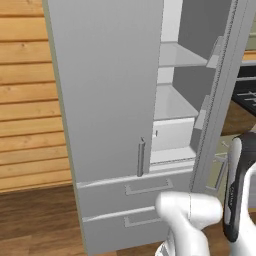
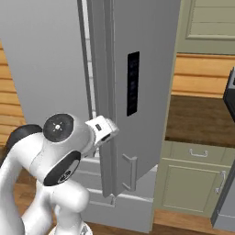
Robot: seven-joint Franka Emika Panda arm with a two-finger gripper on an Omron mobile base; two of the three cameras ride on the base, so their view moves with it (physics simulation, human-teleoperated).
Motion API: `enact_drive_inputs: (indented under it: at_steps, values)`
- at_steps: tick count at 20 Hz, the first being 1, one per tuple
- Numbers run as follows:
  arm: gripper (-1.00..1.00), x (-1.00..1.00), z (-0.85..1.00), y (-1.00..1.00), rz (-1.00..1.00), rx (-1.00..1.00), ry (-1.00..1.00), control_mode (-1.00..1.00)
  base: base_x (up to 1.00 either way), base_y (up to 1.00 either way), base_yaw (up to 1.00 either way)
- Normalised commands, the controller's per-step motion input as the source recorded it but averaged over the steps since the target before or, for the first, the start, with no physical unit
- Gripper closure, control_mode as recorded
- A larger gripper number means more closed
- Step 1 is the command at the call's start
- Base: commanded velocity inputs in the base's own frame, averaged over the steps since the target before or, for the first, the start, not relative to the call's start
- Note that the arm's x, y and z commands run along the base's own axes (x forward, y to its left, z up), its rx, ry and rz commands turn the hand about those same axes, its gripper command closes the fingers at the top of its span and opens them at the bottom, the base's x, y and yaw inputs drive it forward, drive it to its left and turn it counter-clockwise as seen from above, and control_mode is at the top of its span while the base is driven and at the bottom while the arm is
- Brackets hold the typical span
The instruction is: Take the strawberry from the fridge and place it on top of the pancake, located on the dining counter.
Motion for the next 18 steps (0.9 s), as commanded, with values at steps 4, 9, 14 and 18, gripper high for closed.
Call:
enact_drive_inputs:
  at_steps: [4, 9, 14, 18]
  values:
    - [-1.0, -0.36, 0.64, 1.0, -0.15, -0.47, -0.02, -1.0, 0.0, 0.0, 0.0]
    - [-1.0, 0.22, 0.36, 0.69, -0.15, -0.41, 0.14, -1.0, 0.0, 0.0, 0.0]
    - [-1.0, 0.7, 0.0, 0.19, -0.21, -0.35, 0.12, -1.0, 0.0, 0.0, 0.0]
    - [-1.0, 0.94, 0.0, -0.37, -0.3, -0.24, 0.22, -1.0, 0.0, 0.0, 0.0]
